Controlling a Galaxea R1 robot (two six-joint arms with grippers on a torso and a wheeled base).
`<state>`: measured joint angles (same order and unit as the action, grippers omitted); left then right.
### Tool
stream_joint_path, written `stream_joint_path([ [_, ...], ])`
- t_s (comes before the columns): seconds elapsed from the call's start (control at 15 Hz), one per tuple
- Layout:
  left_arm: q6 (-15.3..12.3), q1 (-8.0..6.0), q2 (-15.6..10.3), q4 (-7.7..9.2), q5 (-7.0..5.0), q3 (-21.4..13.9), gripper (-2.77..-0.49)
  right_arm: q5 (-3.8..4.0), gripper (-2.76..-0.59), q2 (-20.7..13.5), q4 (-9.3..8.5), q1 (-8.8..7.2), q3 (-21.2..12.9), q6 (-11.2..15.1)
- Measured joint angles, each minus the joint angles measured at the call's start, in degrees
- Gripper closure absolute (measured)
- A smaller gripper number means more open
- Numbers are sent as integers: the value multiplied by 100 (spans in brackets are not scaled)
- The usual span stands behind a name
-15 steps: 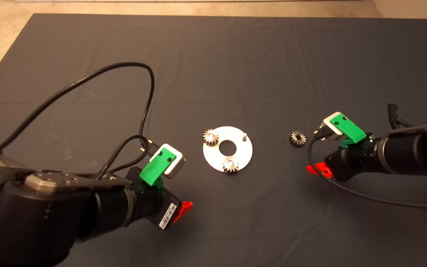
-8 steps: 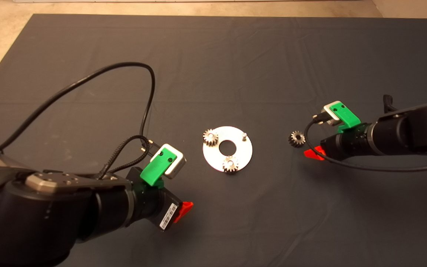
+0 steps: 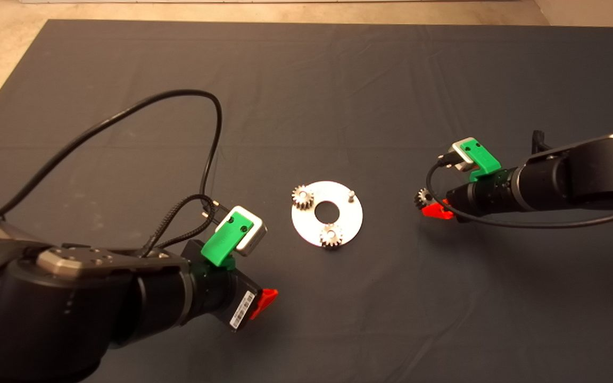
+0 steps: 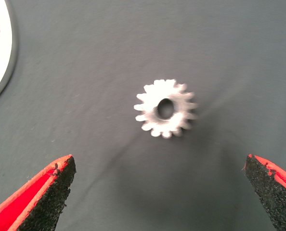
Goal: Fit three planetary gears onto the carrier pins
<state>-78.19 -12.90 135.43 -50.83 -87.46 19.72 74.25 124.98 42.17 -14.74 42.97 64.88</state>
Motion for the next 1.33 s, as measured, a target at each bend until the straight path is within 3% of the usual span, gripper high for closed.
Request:
stream_joint_path([
  [0.13, -4, 0, -1, -2, 0, 0, -222, -11, -263, 11, 9, 223, 22, -152],
  [0.2, -4, 0, -1, -2, 0, 0, -222, -9, -263, 11, 48, 262, 22, -165],
  [0.4, -4, 2, 10, -9, 2, 0, -222, 74, -263, 40, 182, 232, 22, -203],
  [0.8, -6, 0, 10, -16, 2, 0, -222, 212, -263, 84, 218, 201, 24, -204],
  [1.13, -15, 0, 10, -16, 0, 0, -222, 199, -263, 55, 240, 204, 485, -201],
  [1.33, -17, 0, 5, -16, 0, 0, -222, 145, -263, 61, 256, 201, 540, -201],
])
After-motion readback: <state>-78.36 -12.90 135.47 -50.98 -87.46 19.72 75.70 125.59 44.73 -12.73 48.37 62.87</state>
